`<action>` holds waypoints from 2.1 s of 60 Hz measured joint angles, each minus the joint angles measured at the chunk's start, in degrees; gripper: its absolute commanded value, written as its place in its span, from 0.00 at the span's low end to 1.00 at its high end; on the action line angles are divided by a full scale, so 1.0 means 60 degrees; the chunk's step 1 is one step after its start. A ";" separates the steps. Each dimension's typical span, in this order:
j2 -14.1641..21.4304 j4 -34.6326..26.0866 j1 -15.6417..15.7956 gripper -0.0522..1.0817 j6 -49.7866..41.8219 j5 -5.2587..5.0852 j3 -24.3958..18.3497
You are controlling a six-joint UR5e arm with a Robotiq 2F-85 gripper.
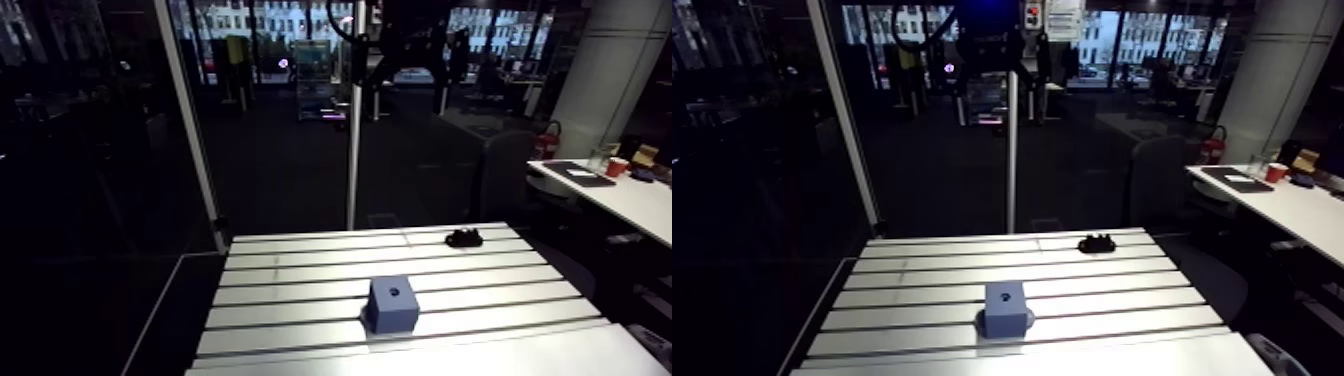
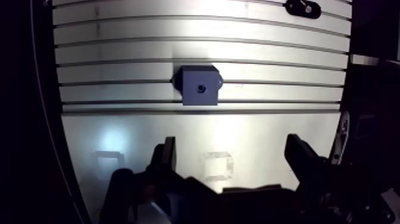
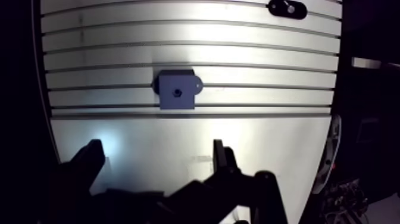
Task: Pick up the M10 bolt and insert it into the hex recess until seated.
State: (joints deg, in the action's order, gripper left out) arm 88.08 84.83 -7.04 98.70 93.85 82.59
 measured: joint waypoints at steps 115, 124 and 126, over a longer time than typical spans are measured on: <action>-0.1660 0.4500 -0.2215 0.05 0.1480 -0.0038 0.1080; -0.1685 0.4800 -0.2241 0.05 0.1422 -0.0046 0.1221; -0.1688 0.4849 -0.2251 0.05 0.1413 -0.0046 0.1254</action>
State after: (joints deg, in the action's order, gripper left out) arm 77.95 113.92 -20.54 107.17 93.57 90.12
